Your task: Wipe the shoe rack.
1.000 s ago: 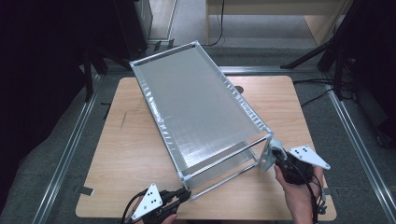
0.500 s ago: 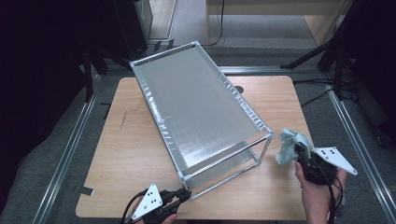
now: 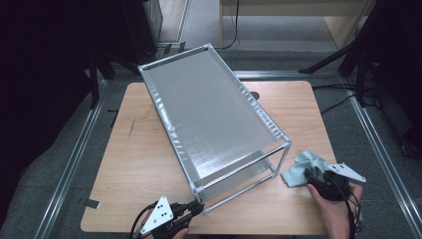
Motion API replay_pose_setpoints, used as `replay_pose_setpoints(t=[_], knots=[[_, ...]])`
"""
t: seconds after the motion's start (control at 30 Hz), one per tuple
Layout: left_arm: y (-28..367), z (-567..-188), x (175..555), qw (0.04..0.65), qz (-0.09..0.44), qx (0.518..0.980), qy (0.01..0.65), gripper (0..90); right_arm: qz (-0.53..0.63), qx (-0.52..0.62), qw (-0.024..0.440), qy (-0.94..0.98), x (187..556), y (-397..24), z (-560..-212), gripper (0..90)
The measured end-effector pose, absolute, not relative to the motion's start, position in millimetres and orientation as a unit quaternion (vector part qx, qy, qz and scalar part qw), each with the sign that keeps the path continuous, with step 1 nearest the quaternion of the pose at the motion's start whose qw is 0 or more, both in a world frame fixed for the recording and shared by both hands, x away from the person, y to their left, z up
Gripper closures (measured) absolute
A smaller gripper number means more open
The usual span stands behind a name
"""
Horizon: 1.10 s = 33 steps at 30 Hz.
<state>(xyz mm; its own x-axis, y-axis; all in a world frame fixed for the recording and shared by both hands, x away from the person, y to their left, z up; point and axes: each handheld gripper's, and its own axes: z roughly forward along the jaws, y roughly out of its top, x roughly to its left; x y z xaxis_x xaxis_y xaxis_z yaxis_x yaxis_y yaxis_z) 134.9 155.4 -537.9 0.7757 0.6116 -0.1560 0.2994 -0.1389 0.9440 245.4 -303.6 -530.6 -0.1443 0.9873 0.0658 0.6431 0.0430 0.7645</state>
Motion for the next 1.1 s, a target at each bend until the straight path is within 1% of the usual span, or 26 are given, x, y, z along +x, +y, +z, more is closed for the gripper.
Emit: replay_pose_setpoints(t=[0.07,0.1,0.17,0.27,0.37,0.43,0.5,0.6,0.63,0.67,0.7,0.8,0.97,1.1], knots=[[155.4,-538.0,135.0,0.58,0.135,0.743,0.306,80.5,0.333,0.607,0.232,0.684,241.9,-302.8,-528.9,31.9],[155.4,-538.0,135.1,0.58,0.135,0.743,0.306,80.5,0.326,0.604,0.232,0.689,239.0,-301.8,-528.0,24.7],[155.5,-537.9,135.2,0.58,0.135,0.743,0.306,80.5,0.311,0.604,0.239,0.694,233.4,-300.6,-526.4,13.4],[155.2,-538.0,135.4,0.58,0.134,0.743,0.306,80.5,0.315,0.601,0.244,0.693,223.8,-304.5,-523.3,12.8],[155.0,-538.0,135.4,0.58,0.134,0.743,0.306,80.5,0.324,0.602,0.245,0.688,214.9,-312.0,-519.0,10.2],[154.9,-537.9,135.3,0.58,0.135,0.743,0.306,80.5,0.324,0.607,0.259,0.677,207.7,-316.5,-513.2,10.2],[154.9,-537.9,135.2,0.58,0.135,0.743,0.306,80.5,0.335,0.604,0.276,0.668,201.7,-316.6,-504.7,10.7],[154.8,-537.9,135.3,0.579,0.136,0.743,0.306,80.6,0.368,0.585,0.292,0.661,194.7,-307.8,-488.1,15.2],[154.9,-538.0,135.3,0.58,0.135,0.743,0.306,80.6,0.382,0.577,0.292,0.661,193.5,-302.8,-483.6,21.5],[154.9,-538.0,135.3,0.58,0.135,0.743,0.306,80.6,0.404,0.559,0.285,0.666,192.6,-295.5,-479.5,30.9],[154.8,-538.0,135.3,0.58,0.135,0.743,0.306,80.5,0.416,0.545,0.277,0.674,192.9,-290.4,-477.7,35.3],[154.7,-538.1,135.2,0.58,0.136,0.743,0.306,80.5,0.424,0.51,0.265,0.7,200.1,-265.3,-474.8,37.7],[154.8,-538.1,135.2,0.58,0.135,0.743,0.306,80.6,0.423,0.502,0.252,0.711,222.1,-237.1,-481.1,39.3],[155.1,-538.0,135.4,0.58,0.135,0.743,0.305,80.6,0.424,0.501,0.241,0.715,239.6,-222.1,-488.5,48.2]])
